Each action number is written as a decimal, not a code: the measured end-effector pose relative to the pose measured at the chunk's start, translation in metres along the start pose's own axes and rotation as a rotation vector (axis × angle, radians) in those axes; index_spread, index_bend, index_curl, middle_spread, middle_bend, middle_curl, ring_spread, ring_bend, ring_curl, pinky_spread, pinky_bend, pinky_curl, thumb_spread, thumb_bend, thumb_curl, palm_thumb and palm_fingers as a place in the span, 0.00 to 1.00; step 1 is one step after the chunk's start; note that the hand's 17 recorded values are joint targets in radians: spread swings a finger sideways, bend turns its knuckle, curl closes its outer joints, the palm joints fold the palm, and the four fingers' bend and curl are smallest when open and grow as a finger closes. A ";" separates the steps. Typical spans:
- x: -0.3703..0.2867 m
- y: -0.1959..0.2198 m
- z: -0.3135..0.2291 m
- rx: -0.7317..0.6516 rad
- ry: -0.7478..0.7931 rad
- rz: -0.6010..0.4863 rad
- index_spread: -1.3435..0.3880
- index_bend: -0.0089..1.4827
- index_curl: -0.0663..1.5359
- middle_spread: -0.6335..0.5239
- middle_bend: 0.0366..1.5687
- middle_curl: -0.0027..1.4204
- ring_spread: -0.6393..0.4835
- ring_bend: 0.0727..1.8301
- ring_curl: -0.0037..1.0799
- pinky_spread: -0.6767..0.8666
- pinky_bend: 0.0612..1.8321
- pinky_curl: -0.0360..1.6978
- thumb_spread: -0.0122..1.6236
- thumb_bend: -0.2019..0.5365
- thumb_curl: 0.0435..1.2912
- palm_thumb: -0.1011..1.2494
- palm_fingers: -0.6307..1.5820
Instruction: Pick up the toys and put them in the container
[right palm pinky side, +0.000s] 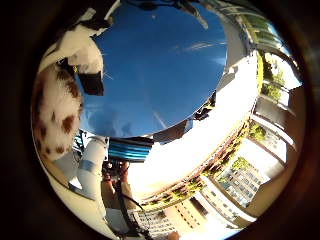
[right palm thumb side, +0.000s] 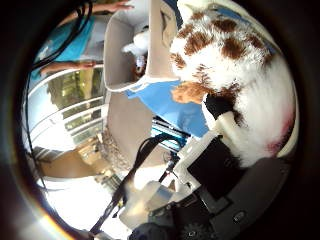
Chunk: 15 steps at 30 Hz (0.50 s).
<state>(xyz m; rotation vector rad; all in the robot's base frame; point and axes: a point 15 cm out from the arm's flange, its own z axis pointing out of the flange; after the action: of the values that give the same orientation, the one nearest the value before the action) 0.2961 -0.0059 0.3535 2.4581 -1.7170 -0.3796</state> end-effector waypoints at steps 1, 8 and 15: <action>-0.005 0.003 -0.015 0.029 0.012 -0.013 0.31 0.48 0.69 0.35 0.84 0.77 0.46 0.86 0.79 0.52 0.95 0.41 0.70 0.30 0.58 0.80 0.58; -0.083 0.001 -0.062 0.155 -0.016 -0.172 0.29 0.48 0.79 0.35 0.87 0.77 0.45 0.88 0.79 0.52 0.97 0.44 0.70 0.26 0.62 0.80 0.57; -0.155 -0.054 -0.100 0.297 -0.094 -0.210 0.29 0.48 0.86 0.36 0.89 0.77 0.45 0.89 0.79 0.51 0.96 0.46 0.69 0.26 0.65 0.80 0.56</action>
<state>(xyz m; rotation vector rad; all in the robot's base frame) 0.3218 0.1532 0.4574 2.8892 -1.6584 -0.2810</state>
